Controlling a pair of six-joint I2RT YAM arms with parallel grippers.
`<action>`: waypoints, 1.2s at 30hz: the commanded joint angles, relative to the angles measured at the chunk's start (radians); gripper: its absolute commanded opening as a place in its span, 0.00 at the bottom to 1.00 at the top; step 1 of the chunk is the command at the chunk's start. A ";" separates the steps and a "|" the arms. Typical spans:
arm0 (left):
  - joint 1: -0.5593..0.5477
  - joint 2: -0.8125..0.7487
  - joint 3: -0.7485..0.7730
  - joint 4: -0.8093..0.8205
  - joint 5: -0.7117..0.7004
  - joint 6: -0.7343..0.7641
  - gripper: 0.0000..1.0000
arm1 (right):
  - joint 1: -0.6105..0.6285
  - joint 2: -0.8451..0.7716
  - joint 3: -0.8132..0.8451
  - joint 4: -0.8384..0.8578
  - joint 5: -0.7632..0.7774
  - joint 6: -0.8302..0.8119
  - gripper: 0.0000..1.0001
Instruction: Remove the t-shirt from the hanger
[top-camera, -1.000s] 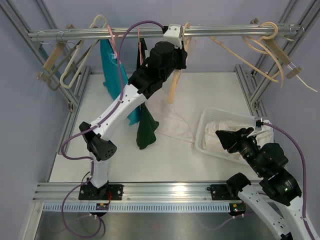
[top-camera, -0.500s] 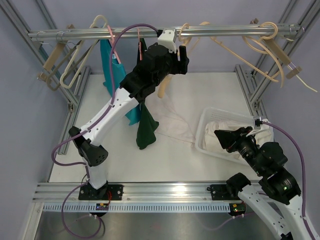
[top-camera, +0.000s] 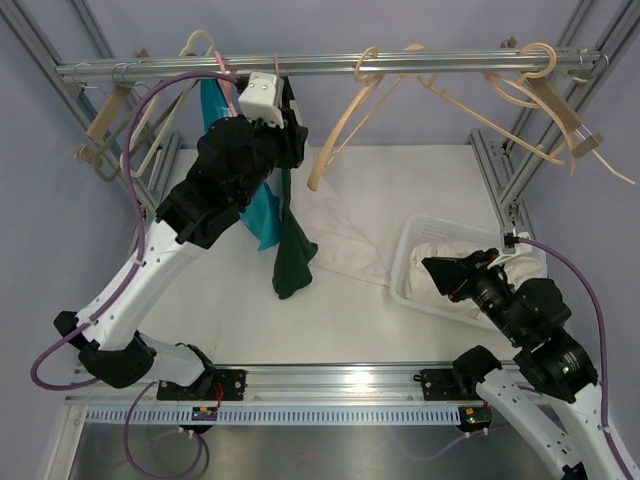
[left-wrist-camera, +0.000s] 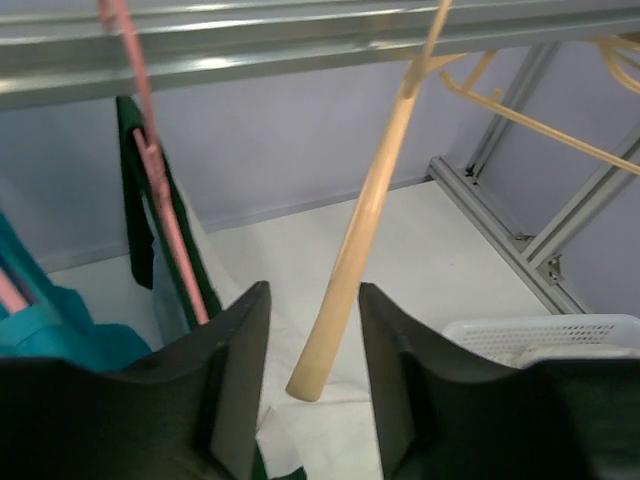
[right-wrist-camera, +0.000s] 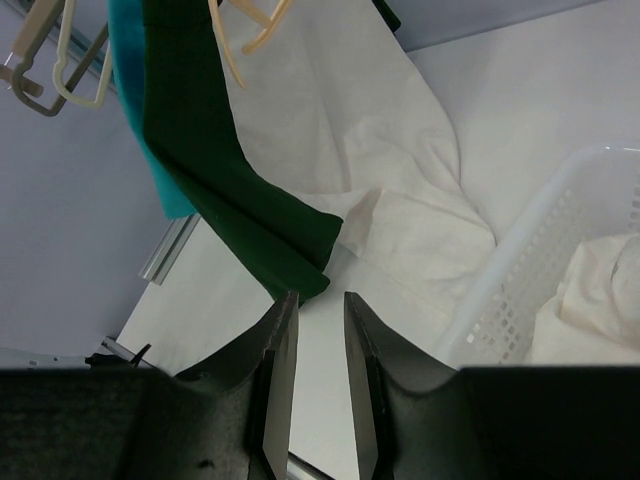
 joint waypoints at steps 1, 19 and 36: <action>0.064 -0.044 -0.075 0.012 -0.058 -0.003 0.39 | -0.002 0.021 0.003 0.055 -0.057 -0.001 0.34; 0.178 0.077 -0.003 -0.029 0.031 0.010 0.40 | -0.002 0.059 -0.008 0.074 -0.093 0.002 0.34; 0.179 0.172 0.086 -0.026 -0.099 0.076 0.15 | -0.002 0.063 -0.014 0.072 -0.125 0.012 0.35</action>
